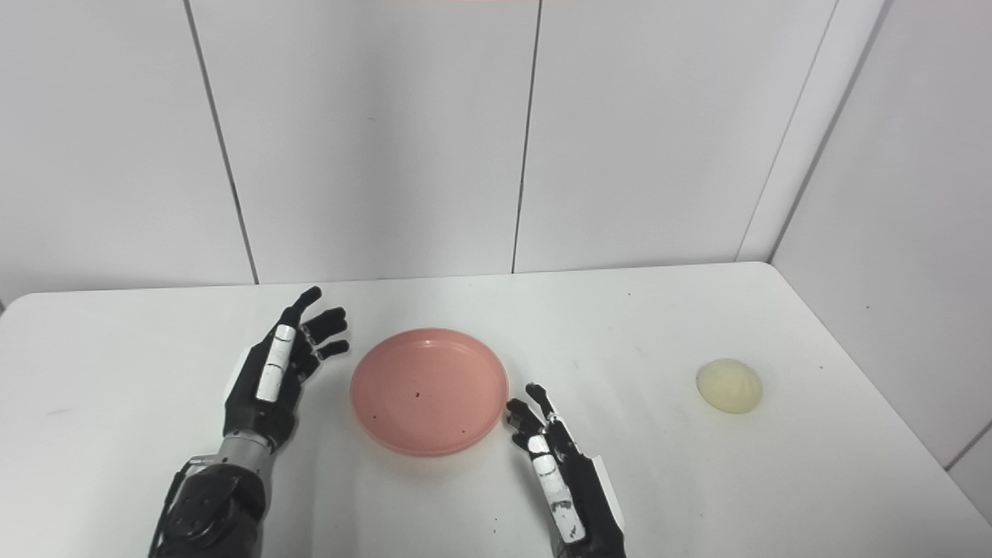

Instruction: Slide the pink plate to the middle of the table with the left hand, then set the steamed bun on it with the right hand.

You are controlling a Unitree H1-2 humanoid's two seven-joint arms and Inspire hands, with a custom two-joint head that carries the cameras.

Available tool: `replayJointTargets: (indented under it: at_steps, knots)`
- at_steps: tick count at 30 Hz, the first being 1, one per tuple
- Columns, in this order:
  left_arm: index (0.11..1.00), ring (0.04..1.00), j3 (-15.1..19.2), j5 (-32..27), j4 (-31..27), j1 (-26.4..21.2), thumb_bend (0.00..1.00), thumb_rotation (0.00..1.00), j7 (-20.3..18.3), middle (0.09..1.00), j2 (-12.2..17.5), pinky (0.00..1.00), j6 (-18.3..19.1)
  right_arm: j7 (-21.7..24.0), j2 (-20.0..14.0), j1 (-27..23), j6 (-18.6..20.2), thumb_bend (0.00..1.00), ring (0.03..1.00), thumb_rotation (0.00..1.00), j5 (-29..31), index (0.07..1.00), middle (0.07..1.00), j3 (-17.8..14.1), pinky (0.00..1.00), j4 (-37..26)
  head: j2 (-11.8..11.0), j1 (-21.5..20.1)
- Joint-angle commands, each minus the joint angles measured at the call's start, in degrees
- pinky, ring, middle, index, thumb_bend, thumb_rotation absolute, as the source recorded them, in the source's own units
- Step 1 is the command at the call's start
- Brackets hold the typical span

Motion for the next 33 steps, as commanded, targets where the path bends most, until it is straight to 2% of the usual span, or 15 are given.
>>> replayJointTargets:
  at_steps: [1,7,13,21,27,33]
  knots:
    - [0.855,0.79,-0.5,0.5,-0.5,-0.6,0.79,0.79,-0.7,0.752,-0.1,0.7,-2.4,-0.3,0.7,0.9,-1.0,0.74,0.878,0.88,-0.2,0.931,0.864,0.3,0.9,-0.3,-0.1,0.1]
    - [0.852,0.775,-1.3,-0.3,-2.8,0.8,0.81,0.79,-1.6,0.745,-0.3,0.69,-1.0,-1.0,1.5,0.8,-3.7,0.74,0.867,0.86,-0.5,0.92,0.857,0.3,0.88,0.4,-0.1,-0.6]
    - [0.858,0.773,-2.2,-0.1,-4.1,1.6,0.82,0.79,-2.5,0.749,-0.1,0.69,-0.2,-2.2,1.5,0.7,-8.8,0.7,0.855,0.84,-4.2,0.907,0.854,1.0,0.85,2.1,-0.6,-1.1]
    - [0.856,0.777,-2.1,-0.4,-4.0,1.6,0.8,0.78,-2.9,0.745,0.2,0.7,0.2,-2.3,1.1,0.6,-10.2,0.65,0.855,0.83,-4.6,0.903,0.853,1.4,0.85,3.0,-1.0,-1.5]
    - [0.861,0.789,-1.9,-0.7,-3.1,1.2,0.78,0.79,-3.3,0.754,0.4,0.71,-0.2,-3.1,1.1,0.3,-11.6,0.66,0.857,0.82,-5.5,0.903,0.853,0.9,0.85,4.1,-1.7,-3.2]
    - [0.857,0.788,-1.4,-1.3,-2.1,0.8,0.78,0.78,-3.8,0.75,0.7,0.7,-0.1,-7.1,1.5,-0.3,-14.7,0.65,0.856,0.75,-9.9,0.889,0.849,-1.0,0.83,3.7,-2.7,-6.0]
